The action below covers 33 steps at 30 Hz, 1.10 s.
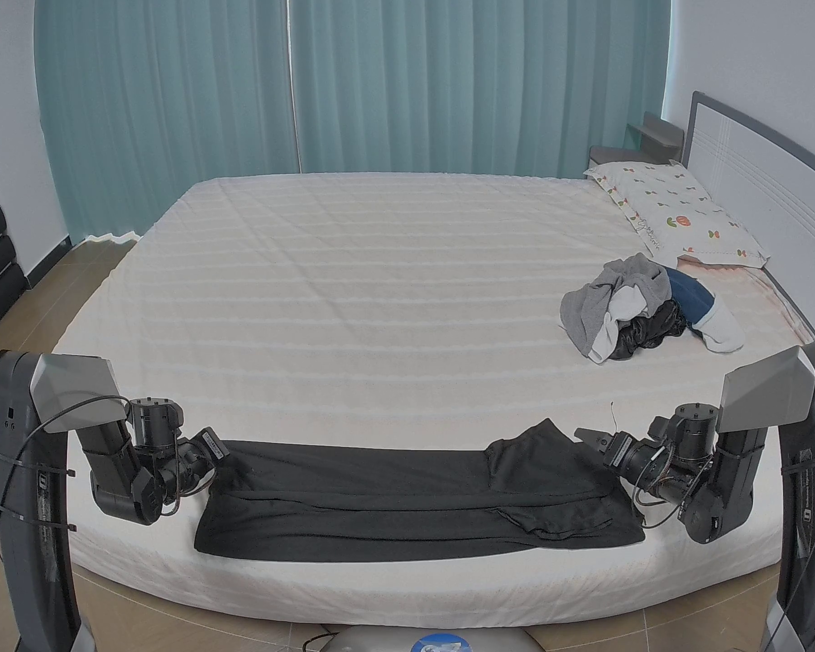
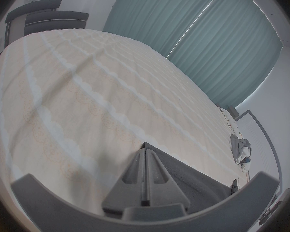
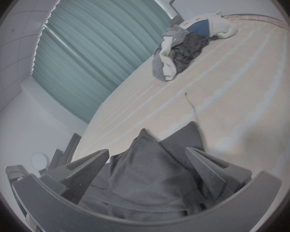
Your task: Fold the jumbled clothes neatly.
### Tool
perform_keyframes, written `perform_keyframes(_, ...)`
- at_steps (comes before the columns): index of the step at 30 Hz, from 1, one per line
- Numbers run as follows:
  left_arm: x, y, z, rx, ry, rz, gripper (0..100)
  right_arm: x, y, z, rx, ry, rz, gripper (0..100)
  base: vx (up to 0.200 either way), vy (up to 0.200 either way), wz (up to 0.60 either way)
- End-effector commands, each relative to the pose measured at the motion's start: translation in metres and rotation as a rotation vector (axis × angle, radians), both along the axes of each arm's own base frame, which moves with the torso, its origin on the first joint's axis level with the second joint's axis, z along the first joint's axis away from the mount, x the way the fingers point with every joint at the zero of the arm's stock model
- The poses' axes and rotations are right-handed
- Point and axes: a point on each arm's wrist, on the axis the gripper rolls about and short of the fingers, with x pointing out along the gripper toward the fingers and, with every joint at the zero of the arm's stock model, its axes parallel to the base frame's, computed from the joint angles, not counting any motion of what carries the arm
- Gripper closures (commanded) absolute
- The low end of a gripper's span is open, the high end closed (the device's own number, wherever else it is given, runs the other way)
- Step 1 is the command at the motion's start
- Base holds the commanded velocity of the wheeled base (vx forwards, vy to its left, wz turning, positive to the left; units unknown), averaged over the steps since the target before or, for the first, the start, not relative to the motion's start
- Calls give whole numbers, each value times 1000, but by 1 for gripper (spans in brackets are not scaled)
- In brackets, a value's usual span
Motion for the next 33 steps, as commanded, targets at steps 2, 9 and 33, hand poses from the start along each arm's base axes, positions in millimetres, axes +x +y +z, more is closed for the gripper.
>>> perform_keyframes(2, -1, 0, 0, -2, 2, 0, 100, 3, 7, -15, -17, 0, 100, 0, 0, 0, 0)
perform_keyframes(9, 0, 0, 0, -3, 0, 2, 100, 16, 11, -20, -53, -42, 143, 0, 0, 0, 0)
perform_keyframes(33, 0, 0, 0, -3, 0, 3, 0, 1, -1, -23, -102, 30, 142, 100, 0, 0, 0)
